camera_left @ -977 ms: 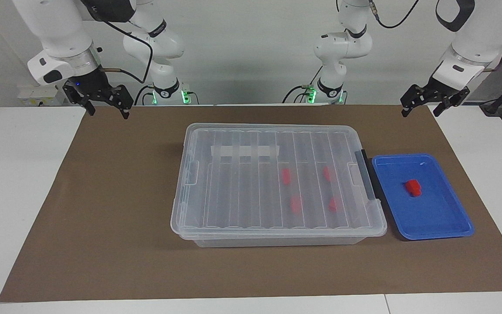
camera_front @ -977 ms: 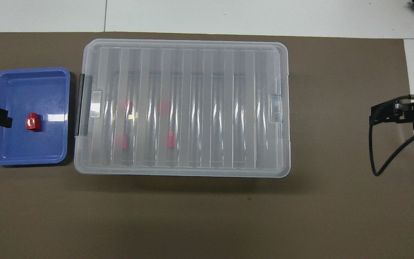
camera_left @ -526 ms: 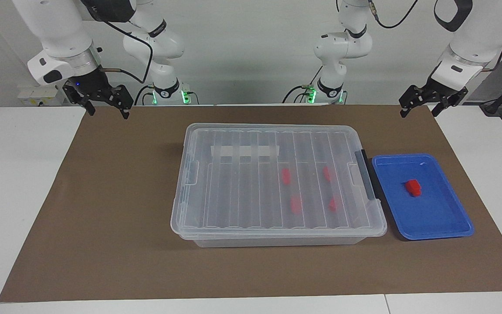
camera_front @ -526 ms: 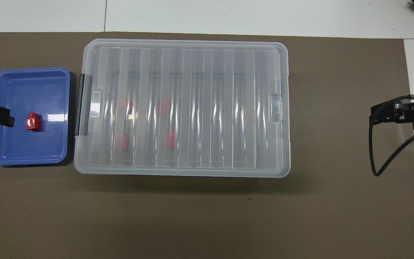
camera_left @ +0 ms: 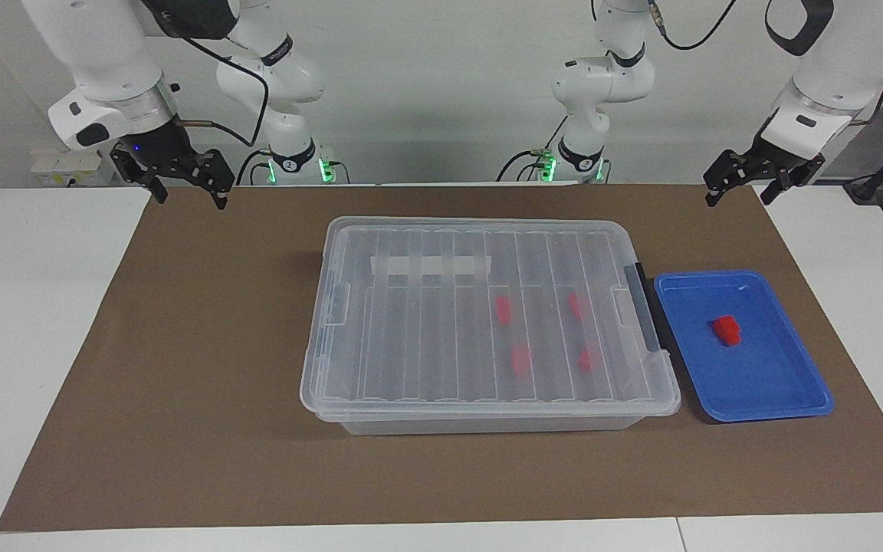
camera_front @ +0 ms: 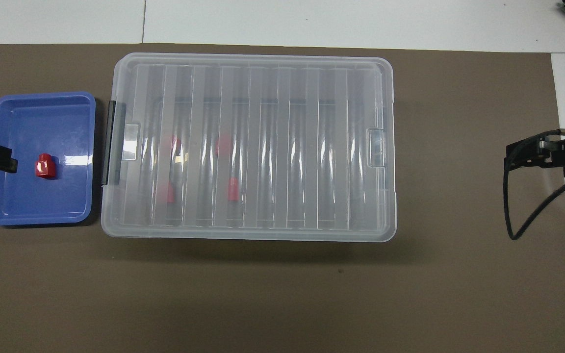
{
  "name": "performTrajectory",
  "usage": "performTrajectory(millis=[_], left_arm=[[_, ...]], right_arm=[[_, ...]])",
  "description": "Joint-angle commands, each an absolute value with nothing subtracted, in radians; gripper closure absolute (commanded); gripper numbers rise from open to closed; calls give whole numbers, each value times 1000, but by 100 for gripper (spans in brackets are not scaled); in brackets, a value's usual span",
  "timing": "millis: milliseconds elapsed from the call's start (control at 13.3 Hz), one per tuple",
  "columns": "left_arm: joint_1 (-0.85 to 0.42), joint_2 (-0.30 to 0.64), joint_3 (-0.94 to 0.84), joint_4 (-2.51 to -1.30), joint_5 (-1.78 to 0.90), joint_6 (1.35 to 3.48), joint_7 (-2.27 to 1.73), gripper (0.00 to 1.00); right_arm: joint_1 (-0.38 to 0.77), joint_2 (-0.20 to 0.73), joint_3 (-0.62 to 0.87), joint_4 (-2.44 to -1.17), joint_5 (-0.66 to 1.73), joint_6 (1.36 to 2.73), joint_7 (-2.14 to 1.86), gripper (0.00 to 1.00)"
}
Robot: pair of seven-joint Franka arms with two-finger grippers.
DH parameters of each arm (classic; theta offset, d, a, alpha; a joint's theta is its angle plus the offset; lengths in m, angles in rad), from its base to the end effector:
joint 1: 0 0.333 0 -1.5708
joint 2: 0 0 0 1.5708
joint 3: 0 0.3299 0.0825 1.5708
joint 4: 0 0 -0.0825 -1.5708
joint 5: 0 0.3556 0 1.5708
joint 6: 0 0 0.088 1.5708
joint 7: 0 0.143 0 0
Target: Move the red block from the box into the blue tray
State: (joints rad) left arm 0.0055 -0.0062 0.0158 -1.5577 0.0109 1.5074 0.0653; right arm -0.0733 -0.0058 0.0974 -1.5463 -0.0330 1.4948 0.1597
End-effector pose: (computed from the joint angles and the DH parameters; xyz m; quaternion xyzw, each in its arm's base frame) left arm 0.5159 0.0126 0.6060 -0.9995 0.0218 0.0223 0.0044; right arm 0.5149 0.0076 0.6098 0.9972 -0.0686 -0.0212 0.0188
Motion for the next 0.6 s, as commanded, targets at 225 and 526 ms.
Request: performTrajectory(millis=[225,526], left_arm=[[2,-29,21,-1583,18,1517,52,0],[-9,-29,20,-1582,18,1512,51,0]], right_arm=[[-84,-29,103,-1575,-32,1506,149,0],[-84,-29,103,-1575,-32,1508,149,0]])
